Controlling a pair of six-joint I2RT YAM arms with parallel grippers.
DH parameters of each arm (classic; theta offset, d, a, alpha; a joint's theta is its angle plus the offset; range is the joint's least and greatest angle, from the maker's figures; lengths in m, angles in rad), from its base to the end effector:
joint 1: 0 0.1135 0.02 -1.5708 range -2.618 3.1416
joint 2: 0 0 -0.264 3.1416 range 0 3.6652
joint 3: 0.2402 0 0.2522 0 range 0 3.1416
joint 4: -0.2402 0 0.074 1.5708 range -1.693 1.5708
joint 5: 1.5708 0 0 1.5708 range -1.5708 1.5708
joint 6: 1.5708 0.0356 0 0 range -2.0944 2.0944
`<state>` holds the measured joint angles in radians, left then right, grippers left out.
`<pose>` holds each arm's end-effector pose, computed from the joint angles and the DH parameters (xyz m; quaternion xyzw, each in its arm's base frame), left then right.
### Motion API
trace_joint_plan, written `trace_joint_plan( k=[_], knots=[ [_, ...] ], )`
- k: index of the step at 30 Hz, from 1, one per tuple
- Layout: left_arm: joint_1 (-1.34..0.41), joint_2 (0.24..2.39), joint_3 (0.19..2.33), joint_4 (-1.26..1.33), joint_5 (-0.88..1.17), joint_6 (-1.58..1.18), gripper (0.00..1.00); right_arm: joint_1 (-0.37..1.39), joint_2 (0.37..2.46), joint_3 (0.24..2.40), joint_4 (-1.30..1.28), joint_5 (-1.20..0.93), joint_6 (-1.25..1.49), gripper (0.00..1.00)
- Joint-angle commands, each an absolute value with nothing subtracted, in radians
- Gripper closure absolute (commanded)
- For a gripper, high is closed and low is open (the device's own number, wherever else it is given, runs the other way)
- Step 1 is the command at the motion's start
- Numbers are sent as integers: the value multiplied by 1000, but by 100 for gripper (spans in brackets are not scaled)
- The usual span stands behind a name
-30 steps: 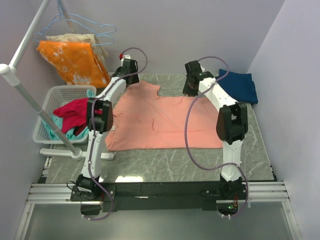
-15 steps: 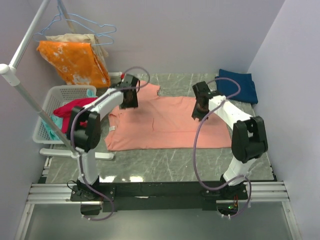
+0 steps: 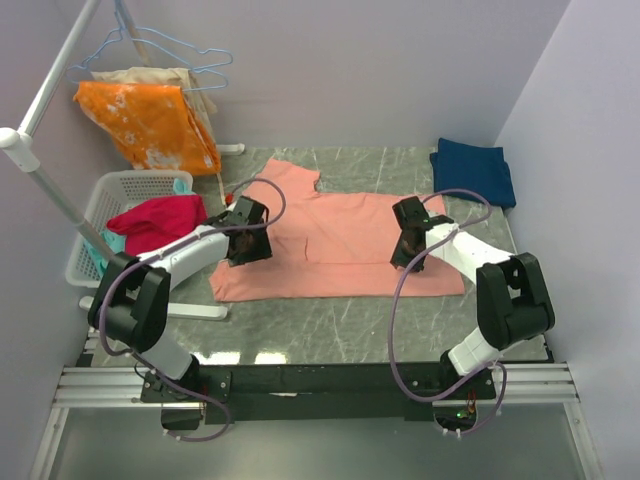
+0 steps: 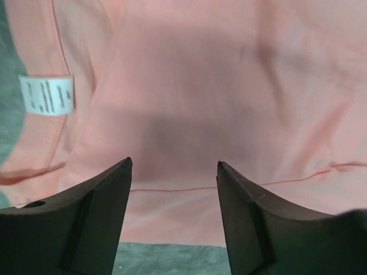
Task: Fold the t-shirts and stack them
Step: Fold the tshirt
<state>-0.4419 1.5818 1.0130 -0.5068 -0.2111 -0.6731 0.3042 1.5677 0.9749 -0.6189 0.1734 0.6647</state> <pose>0.2864 -0.1273 0.2004 -0.1368 0.9547 -0.0423 0.2608 0.2825 0.0823 0.1883 0.1910 0.9616 0.0075 0.1971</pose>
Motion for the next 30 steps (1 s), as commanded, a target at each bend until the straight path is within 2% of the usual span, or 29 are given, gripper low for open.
trace_joint_plan(
  k=[1,5,11,30],
  knots=[
    [-456,1577,934,-364,-193,-735,31,298,1542,911,-496,180,693,62],
    [-469,1634,945,-348,-212,-755,23,299,1571,896,-453,178,680,62],
    [-503,1730,977,-413,-221,-773,22,298,1606,888,-495,202,692,62],
    [-638,1612,914,-635,-288,-893,21,222,1549,793,-653,202,695,63]
  ],
)
